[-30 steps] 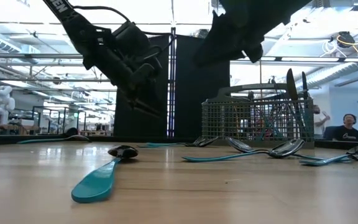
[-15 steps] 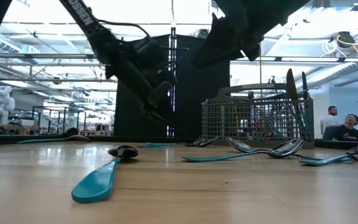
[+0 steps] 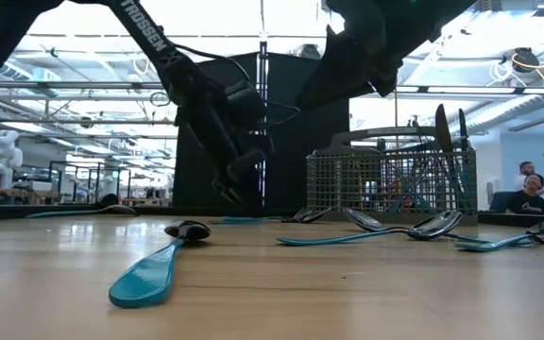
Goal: Sort silverware
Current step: Put the blue fork into the middle of the blue utensil organizer
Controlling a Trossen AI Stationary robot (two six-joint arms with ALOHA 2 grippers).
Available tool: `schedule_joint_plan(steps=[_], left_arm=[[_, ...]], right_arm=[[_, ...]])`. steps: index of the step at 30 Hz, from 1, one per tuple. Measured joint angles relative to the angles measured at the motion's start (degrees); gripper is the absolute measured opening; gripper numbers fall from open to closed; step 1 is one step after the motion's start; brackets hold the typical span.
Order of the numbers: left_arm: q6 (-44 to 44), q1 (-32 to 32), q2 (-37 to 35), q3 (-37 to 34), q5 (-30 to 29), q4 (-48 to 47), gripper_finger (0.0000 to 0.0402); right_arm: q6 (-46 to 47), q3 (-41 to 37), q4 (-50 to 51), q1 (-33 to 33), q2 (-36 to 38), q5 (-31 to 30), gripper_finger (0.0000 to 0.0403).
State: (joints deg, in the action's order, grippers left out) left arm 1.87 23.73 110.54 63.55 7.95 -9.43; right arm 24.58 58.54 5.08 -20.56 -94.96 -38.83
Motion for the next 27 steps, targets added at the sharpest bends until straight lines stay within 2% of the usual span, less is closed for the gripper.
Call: schedule_joint_plan(steps=[3,21,27], left_arm=[[0.02,-0.18,0.00,-0.02,-1.99,0.27,0.0158],[-1.38,-2.31,3.15,0.02,-3.28,2.96,0.0157],[-1.60,-2.78,2.85,0.04,-5.07,2.75,0.0121]], right_arm=[[0.01,0.00,-0.02,0.00,0.00,0.00,0.0068],[1.49,0.00,-0.44,0.00,0.00,0.00,0.0068],[1.76,0.00,-0.49,0.00,0.00,0.00,0.0068]])
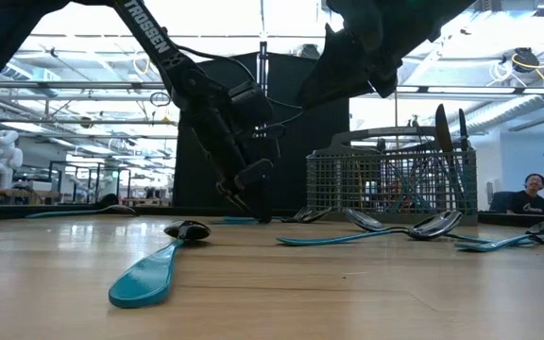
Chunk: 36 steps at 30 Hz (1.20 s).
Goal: Sort silverware
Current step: Put the blue fork into the middle of the blue utensil organizer
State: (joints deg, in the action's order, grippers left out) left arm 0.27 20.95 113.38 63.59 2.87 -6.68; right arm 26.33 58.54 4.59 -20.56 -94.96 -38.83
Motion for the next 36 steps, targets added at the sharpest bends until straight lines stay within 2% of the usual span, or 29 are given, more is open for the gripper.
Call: schedule_joint_plan(steps=[10,16,22,27,36], left_arm=[[-0.21,0.00,0.11,0.00,0.03,-1.69,0.0010],[-1.39,0.05,-0.25,0.58,1.18,-5.14,0.0006],[-1.20,0.02,-2.18,4.46,0.93,-17.13,0.0004],[1.54,0.01,-2.43,11.60,-2.75,-29.83,0.0004],[5.45,0.01,-2.67,20.26,-10.57,-44.41,0.0003]], right_arm=[[2.15,0.52,0.20,-0.13,0.00,0.26,0.0068],[0.40,3.84,0.12,-1.00,0.04,3.05,0.0068],[-0.79,5.52,0.20,-2.27,0.04,3.19,0.0068],[-1.49,5.77,0.13,-2.84,0.04,3.06,0.0068],[-1.12,5.77,-0.01,-2.82,0.04,3.02,0.0068]])
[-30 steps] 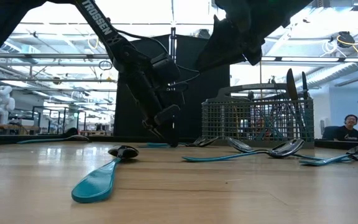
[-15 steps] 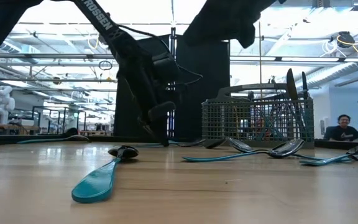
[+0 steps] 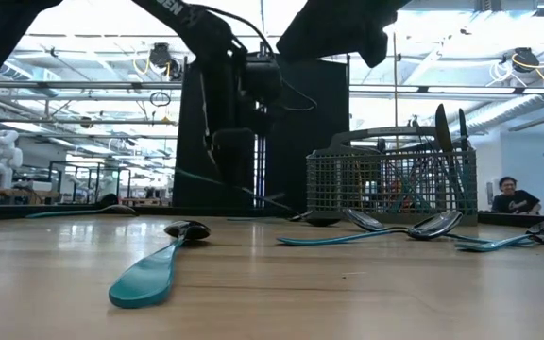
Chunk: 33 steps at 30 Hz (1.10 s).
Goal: Sort silverware
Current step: Put the blue fork into the middle of the blue utensil organizer
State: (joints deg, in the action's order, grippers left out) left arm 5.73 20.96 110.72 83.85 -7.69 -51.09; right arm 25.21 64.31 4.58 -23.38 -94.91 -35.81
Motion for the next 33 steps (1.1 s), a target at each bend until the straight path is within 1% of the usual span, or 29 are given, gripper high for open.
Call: schedule_joint_plan(steps=[3,5,8,11,13,15,16,17,18,20,21,23,26,29,31,33], left_arm=[[2.02,0.01,0.00,1.27,-2.54,-4.01,0.0003],[2.93,0.01,-0.02,1.47,-5.26,-6.63,0.0003],[4.27,0.03,-0.02,1.43,-11.32,-10.33,0.0003],[4.26,0.05,-0.02,1.44,-19.57,-11.44,0.0003],[4.51,0.12,-0.02,1.45,-24.01,-11.74,0.0003],[5.75,0.12,-0.02,1.45,-26.88,-11.66,0.0003],[6.67,0.16,-0.02,1.45,-26.99,-11.34,0.0003],[7.13,0.19,-0.11,1.45,-26.13,-10.73,0.0003],[7.22,0.35,-0.67,1.44,-23.76,-10.04,0.0003],[7.20,0.72,-2.63,1.41,-16.16,-8.17,0.0003],[7.28,1.05,-4.20,1.12,-12.22,-5.96,0.0003],[7.68,1.79,-7.87,0.10,-5.92,-0.95,0.0003],[6.61,3.71,-14.15,-2.40,1.25,7.37,0.0003],[2.40,5.64,-20.90,-8.30,10.55,22.84,0.0003],[-1.88,6.05,-23.77,-13.51,16.06,37.20,0.0003],[-6.50,5.82,-24.63,-18.79,19.05,52.17,0.0003]], right_arm=[[0.00,0.00,0.00,0.00,0.00,0.13,0.0068],[0.03,0.00,0.01,0.00,0.00,0.15,0.0068],[0.15,0.00,0.02,0.00,0.00,0.15,0.0068],[0.20,0.00,0.02,0.00,0.00,0.15,0.0068],[0.20,0.00,0.02,0.00,0.00,0.15,0.0068],[0.20,0.00,0.03,0.00,0.00,0.15,0.0068],[0.22,0.00,0.19,-0.01,0.00,0.15,0.0068],[0.24,0.00,0.57,-0.12,0.12,0.15,0.0068],[0.42,0.00,1.75,-0.41,0.68,0.21,0.0068],[2.05,0.00,4.42,-1.07,2.56,-0.37,0.0068],[3.61,0.00,6.19,-1.76,3.96,-1.60,0.0068],[7.57,0.05,10.02,-3.56,6.58,-5.79,0.0068],[12.78,-0.01,16.52,-7.11,8.83,-13.88,0.0068],[16.99,-0.02,20.52,-10.23,9.46,-21.56,0.0068],[18.40,-0.02,22.41,-11.74,9.49,-25.70,0.0068],[19.14,-0.02,24.06,-12.54,9.46,-28.39,0.0068]])
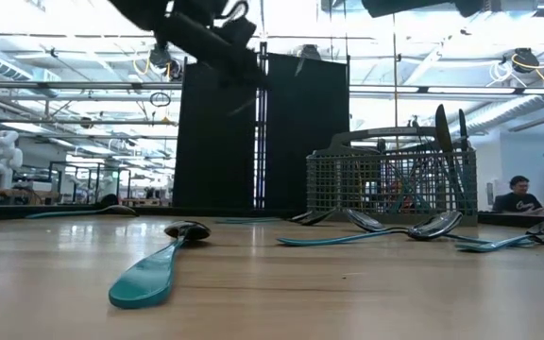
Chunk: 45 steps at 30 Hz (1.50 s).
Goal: Sort silverware
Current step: Put the blue fork into the middle of the blue utensil organizer
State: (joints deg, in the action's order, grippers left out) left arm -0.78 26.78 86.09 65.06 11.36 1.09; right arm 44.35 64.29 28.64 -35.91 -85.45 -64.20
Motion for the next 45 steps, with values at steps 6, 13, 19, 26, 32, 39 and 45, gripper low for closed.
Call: schedule_joint_plan(steps=[6,13,19,26,32,39,45], left_arm=[[-10.74,-3.33,9.40,-6.72,0.85,37.60,0.0003],[-10.88,-5.82,25.56,1.02,1.26,60.57,0.0003],[-10.96,-5.78,37.58,14.19,5.53,67.77,0.0003],[-10.99,-5.77,48.09,32.30,6.99,66.95,0.0003],[-10.97,-5.82,56.50,47.84,6.98,62.32,0.0003],[-13.53,-5.91,63.40,55.88,5.05,59.47,0.0003],[-13.68,-5.38,64.80,55.84,-0.17,56.11,0.0003]], right_arm=[[-0.51,0.00,4.01,-0.73,0.00,-0.18,0.0068],[-0.47,-0.01,5.01,-0.97,-0.02,1.46,0.0068],[0.95,-0.02,2.24,-0.95,-0.15,1.57,0.0068],[1.56,-0.02,1.64,-0.95,0.15,8.12,0.0068],[3.93,-0.02,1.45,-0.95,0.72,10.53,0.0068],[6.07,-0.02,-1.73,-0.95,0.72,10.79,0.0068],[4.81,-0.02,-4.61,-0.95,0.72,10.65,0.0068]])
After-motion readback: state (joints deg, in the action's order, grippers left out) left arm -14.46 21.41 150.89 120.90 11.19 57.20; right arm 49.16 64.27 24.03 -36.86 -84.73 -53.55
